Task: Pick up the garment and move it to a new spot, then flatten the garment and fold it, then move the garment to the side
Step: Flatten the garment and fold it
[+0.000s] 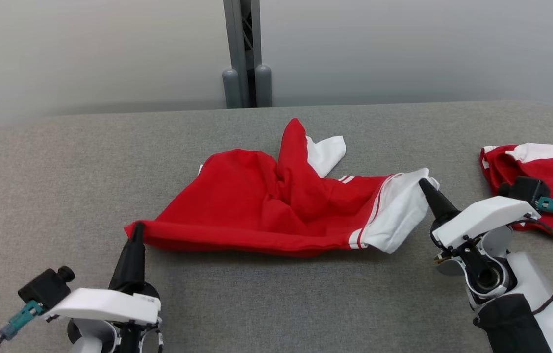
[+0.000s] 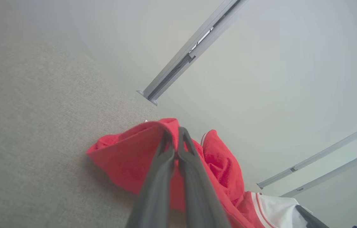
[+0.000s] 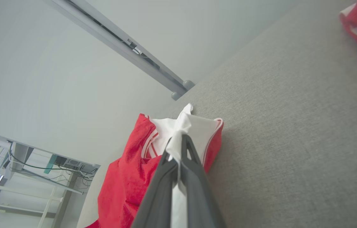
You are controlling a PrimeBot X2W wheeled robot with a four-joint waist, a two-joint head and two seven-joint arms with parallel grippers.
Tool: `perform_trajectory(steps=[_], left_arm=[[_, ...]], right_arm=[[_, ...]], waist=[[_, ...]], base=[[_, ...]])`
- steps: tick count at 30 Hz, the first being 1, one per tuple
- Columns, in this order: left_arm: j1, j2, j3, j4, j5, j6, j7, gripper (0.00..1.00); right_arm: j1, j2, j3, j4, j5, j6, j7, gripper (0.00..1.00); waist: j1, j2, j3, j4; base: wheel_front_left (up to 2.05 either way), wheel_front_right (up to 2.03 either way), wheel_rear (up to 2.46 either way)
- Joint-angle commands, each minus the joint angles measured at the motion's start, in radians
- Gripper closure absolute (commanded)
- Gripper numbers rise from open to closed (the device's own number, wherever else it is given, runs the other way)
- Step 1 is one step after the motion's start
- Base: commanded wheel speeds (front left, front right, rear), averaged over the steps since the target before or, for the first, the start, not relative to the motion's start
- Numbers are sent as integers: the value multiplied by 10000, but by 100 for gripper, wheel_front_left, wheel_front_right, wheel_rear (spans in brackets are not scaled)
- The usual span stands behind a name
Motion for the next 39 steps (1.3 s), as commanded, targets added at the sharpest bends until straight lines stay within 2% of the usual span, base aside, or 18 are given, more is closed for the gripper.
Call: perform_trajectory(steps=[1,5,10,16,17,24,32,35,39], left_arm=[[-146,94,119,-200,-171,-40,56,100],[-309,254,471,-1254,-710,32,467,100],[-416,494,881,-2680,-1322,399,1035,100],[-708,903,1374,-4345,-1869,1101,1803,100],[-968,1124,1501,-4761,-1894,1367,2074,100],[-2559,1981,1423,-5326,-1633,2091,3121,100],[-4991,2480,1091,-4130,-1398,2644,4146,100],[-5935,2652,968,-3403,-1264,2796,4439,100],[-7215,2816,822,-2321,-983,2941,4583,100]], right_arm=[[99,-80,41,-291,228,4,86,100],[343,-180,211,-1473,1092,4,393,100],[495,-266,195,-2745,1844,5,692,100],[321,-249,-175,-4087,2416,5,1009,100],[132,-220,-371,-4452,2483,6,1110,100],[-962,-94,-1044,-5252,2316,5,1582,100],[-2845,-29,-1162,-4848,1565,5,1838,100],[-3918,-34,-951,-3937,1335,5,1512,100],[-5730,-35,-647,-2138,1059,6,660,100]], waist=[[0,0,-76,-58],[0,0,-289,-170],[0,0,-537,-284],[0,0,-714,-382],[0,0,-756,-405],[0,0,-783,-516],[0,0,-208,-779],[0,0,293,-924],[0,0,1025,-1034]], base=[[0,0,0],[0,0,0],[0,0,0],[0,0,0],[0,0,0],[0,0,0],[0,0,0],[0,0,0],[0,0,0]])
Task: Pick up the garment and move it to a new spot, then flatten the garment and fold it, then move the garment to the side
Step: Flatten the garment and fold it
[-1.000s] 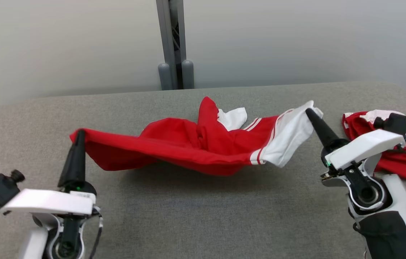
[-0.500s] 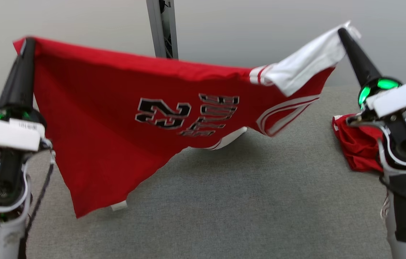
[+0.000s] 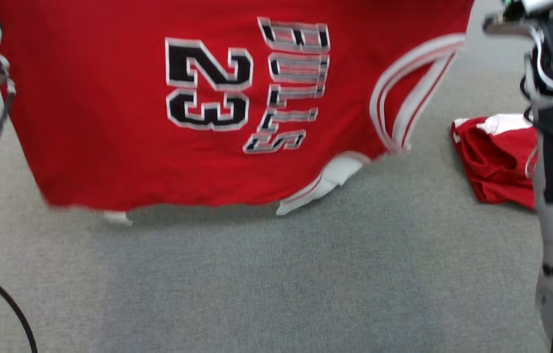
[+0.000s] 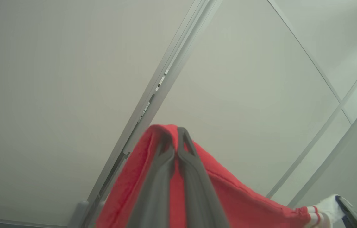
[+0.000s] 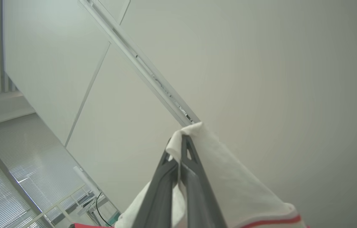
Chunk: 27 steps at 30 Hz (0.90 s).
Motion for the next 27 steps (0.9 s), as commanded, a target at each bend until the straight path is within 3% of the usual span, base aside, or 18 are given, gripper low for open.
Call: perform_trajectory(steps=[1,6,12,19,27], left_arm=[[-505,91,-51,363,174,33,-30,100],[-2137,352,-487,1903,923,-191,-207,100],[-3718,727,-584,3511,1776,-553,-1255,100],[-4973,1328,-500,4524,2419,-1055,-2504,100],[-4889,1252,-347,5404,2182,-1853,-3356,100]], right_arm=[[-627,-20,109,481,-88,8,-365,100],[-2829,-25,781,2495,-350,6,-1757,100],[-4860,-47,1879,3996,458,6,-3438,100],[-6054,-45,3578,4322,1961,5,-4550,100],[-5632,-51,4667,4201,2443,5,-4752,100]], waist=[[0,-1,628,-124],[0,-1,1532,-132],[0,-1,2181,-418],[0,-1,3064,-1133],[0,-1,3918,-1186]], base=[[0,0,0],[0,0,0],[0,0,0],[0,0,0],[0,0,0]])
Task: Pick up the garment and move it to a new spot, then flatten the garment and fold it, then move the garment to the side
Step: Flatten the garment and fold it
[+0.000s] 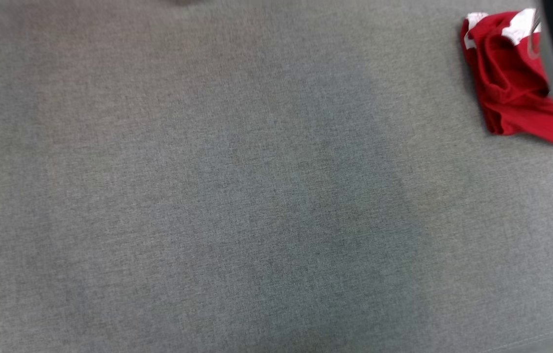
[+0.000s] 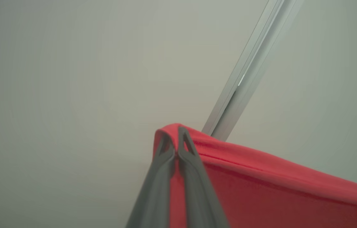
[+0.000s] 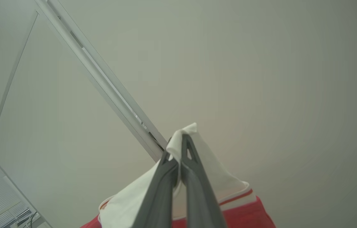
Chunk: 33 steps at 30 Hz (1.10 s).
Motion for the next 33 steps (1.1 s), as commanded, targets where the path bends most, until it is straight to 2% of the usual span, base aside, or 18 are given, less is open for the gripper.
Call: perform_trajectory(steps=[1,7,13,17,18,23,28,33], left_arm=[[110,36,50,63,-25,-82,-70,100],[586,-86,-6,250,-376,-845,-325,100],[1691,-624,-59,-536,-1202,-1221,-384,100],[3131,-866,-126,-1536,-1719,-1294,-455,100],[3954,-919,-46,-2244,-2018,-1313,-586,100],[6713,-1181,26,-4093,-2614,-1287,-787,100],[9601,-1567,38,-5509,-2926,-1024,-1167,100],[11739,-2110,251,-6166,-3155,-883,-1519,100]], right_arm=[[137,-99,-1,-22,12,1,-99,100],[1054,-282,-430,-576,-491,1,-107,100],[2614,-739,-465,-1789,-531,1,-100,100],[4303,-1298,-515,-2987,-319,3,-4,100],[5268,-1650,-628,-3729,-251,3,11,100],[8186,-2240,-873,-5492,10,3,207,100],[10954,-2453,-1315,-6885,354,3,589,100],[13379,-2436,-1728,-7984,637,3,1113,100]], waist=[[0,0,162,-21],[0,0,204,247],[0,0,-102,745],[0,0,-422,1056],[0,0,-617,1158],[0,0,-1282,1309],[0,0,-1932,1354],[0,0,-2504,1366]], base=[[0,0,0],[0,0,0],[0,0,0],[0,0,0],[0,0,0],[0,0,0],[0,0,0],[0,0,0]])
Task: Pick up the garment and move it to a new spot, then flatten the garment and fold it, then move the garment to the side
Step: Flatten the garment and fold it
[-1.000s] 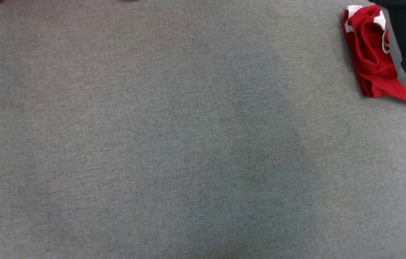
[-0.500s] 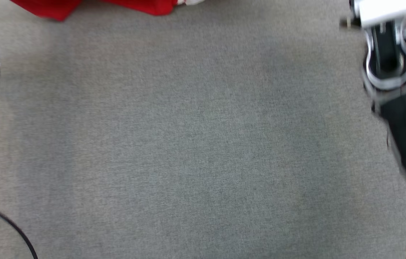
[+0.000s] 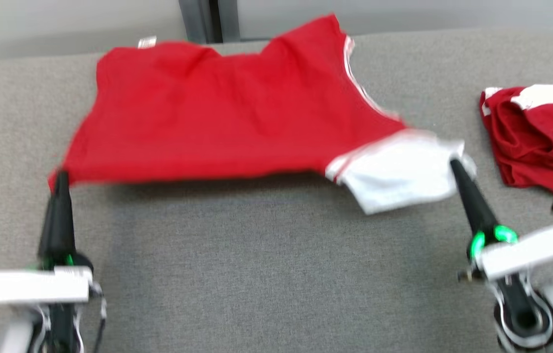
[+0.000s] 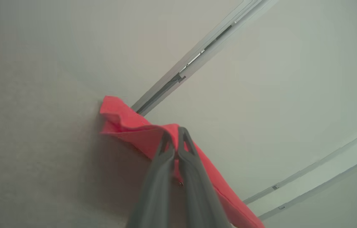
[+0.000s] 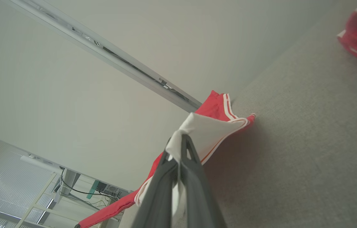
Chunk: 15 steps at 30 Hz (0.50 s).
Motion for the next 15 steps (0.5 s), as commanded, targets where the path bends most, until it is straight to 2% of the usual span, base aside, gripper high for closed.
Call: perform_trajectory(steps=[1,6,8,10,15], left_arm=[[684,-209,155,-158,-4,64,-166,100],[2235,-894,307,-542,236,36,-316,100],[2504,-953,315,-624,381,22,-338,100],[3250,-1325,434,-839,625,66,-369,100],[4198,-1682,647,-1011,917,30,-391,100]], right_arm=[[841,-11,-209,-410,117,5,190,100],[2638,62,-592,-1388,228,5,825,100],[2934,68,-660,-1559,198,5,972,100],[3701,125,-840,-1975,88,5,1469,100],[4678,336,-1183,-2515,-185,5,2385,100]], waist=[[0,0,-412,8],[0,0,-837,-126],[0,0,-913,-146],[0,0,-1130,-192],[0,0,-1395,-255]], base=[[0,0,0],[0,0,0],[0,0,0],[0,0,0],[0,0,0]])
